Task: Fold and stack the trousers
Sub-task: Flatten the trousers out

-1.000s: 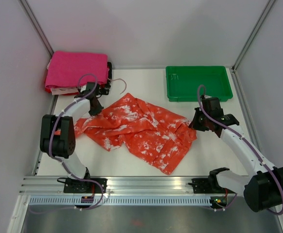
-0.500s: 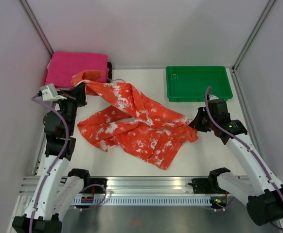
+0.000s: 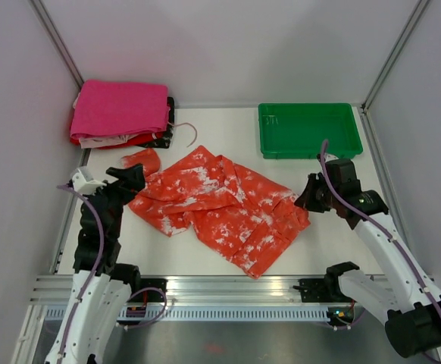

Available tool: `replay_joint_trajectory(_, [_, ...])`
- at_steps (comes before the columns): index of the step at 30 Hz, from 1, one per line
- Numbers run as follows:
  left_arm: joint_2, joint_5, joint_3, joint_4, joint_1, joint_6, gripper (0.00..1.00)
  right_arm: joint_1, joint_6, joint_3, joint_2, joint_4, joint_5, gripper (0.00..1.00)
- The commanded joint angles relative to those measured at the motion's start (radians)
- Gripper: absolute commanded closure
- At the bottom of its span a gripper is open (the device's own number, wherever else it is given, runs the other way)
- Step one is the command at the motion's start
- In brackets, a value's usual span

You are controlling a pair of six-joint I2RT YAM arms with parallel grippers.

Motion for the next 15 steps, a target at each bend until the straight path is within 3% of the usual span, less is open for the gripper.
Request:
replay_joint_trajectory(1, [-0.032,0.048,0.025,-0.067,0.003,-0.122,0.00,-0.003,-0.069,0.013,0.004,-0.065,-0.029,0.94])
replay_joint_trajectory(5, [0.190,0.301,0.164,-0.136,-0.013,-0.147,0.01,-0.003,-0.038,0.008,0.042,-0.066,0.041,0.94])
replay_joint_trajectory(6, [0.312,0.360,0.195,-0.142,-0.036,-0.134,0.04,-0.003,-0.023,0.010,0.059,-0.053,0.046,0.96])
replay_joint_trajectory(10, [0.615,0.134,0.428,-0.268,-0.393,-0.029,0.03,-0.003,0.045,0.002,0.082,0.025,-0.012,0.99])
replay_joint_trajectory(13, [0.838,0.092,0.584,-0.299,-0.490,-0.054,0.02,-0.003,0.078,-0.004,0.075,0.061,-0.015,1.00])
replay_joint_trajectory(15, [0.933,0.089,0.638,-0.287,-0.495,-0.120,0.02,-0.003,0.082,-0.004,0.062,0.056,-0.003,1.00])
